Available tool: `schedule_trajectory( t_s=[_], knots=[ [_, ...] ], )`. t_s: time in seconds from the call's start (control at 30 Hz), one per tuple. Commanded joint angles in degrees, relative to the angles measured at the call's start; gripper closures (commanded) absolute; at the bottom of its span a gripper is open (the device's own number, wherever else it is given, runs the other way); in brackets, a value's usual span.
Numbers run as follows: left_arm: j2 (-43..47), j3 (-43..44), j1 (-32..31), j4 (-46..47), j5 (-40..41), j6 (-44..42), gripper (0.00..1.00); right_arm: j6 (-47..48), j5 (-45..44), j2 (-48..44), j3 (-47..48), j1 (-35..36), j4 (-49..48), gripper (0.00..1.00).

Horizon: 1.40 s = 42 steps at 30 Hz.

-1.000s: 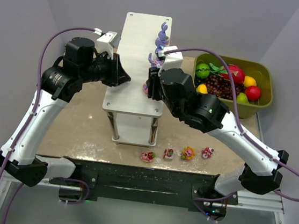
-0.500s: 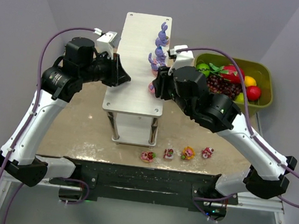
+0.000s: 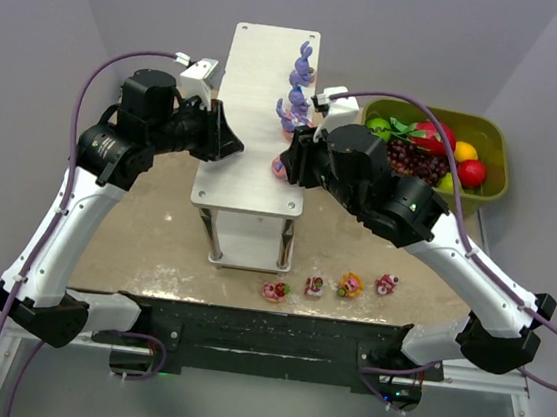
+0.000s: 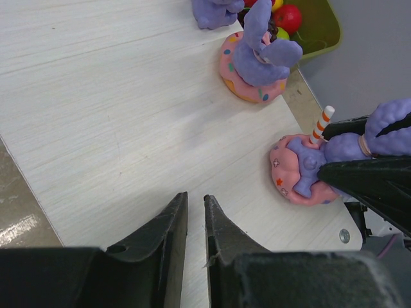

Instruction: Place and organize the plastic toys onto the shelf

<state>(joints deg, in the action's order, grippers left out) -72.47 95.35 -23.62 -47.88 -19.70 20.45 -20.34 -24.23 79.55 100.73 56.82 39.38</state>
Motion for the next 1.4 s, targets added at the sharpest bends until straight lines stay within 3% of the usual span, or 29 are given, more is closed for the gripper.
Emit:
schedule_trajectory(
  t_s=[0.0, 0.2, 0.57, 0.97, 1.1, 1.2, 1.37],
  knots=[
    [0.7, 0.5, 0.2, 0.9, 0.0, 0.5, 0.77, -0.6, 0.7, -1.9, -0.5, -0.3, -1.8, 0.6],
    [0.7, 0.6, 0.2, 0.8, 0.1, 0.5, 0.76, -0.7, 1.2, -2.7, -0.6, -0.4, -2.4, 0.45],
    [-0.1, 2.1, 0.2, 0.5, 0.4, 0.6, 0.71, -0.1, 0.1, -3.8, 2.1, -0.4, -1.3, 0.29],
    [-0.3, 2.7, 0.2, 1.3, 2.7, 0.3, 0.6, -2.9, -7.3, -11.3, 1.7, -2.1, 3.9, 0.21],
    [0.0, 2.6, 0.2, 2.6, 4.9, -0.1, 0.54, -7.2, -9.7, -11.1, 1.1, -7.5, 8.9, 0.21],
    [1.4, 0.9, 0.2, 5.4, 7.5, -0.2, 0.48, -10.1, -4.5, -9.4, -0.1, -15.6, 13.0, 0.21],
    [4.4, -1.2, 0.2, 10.8, 12.5, -0.7, 0.44, -12.6, 2.8, -11.4, -9.6, -23.9, 9.7, 0.21]
  ],
)
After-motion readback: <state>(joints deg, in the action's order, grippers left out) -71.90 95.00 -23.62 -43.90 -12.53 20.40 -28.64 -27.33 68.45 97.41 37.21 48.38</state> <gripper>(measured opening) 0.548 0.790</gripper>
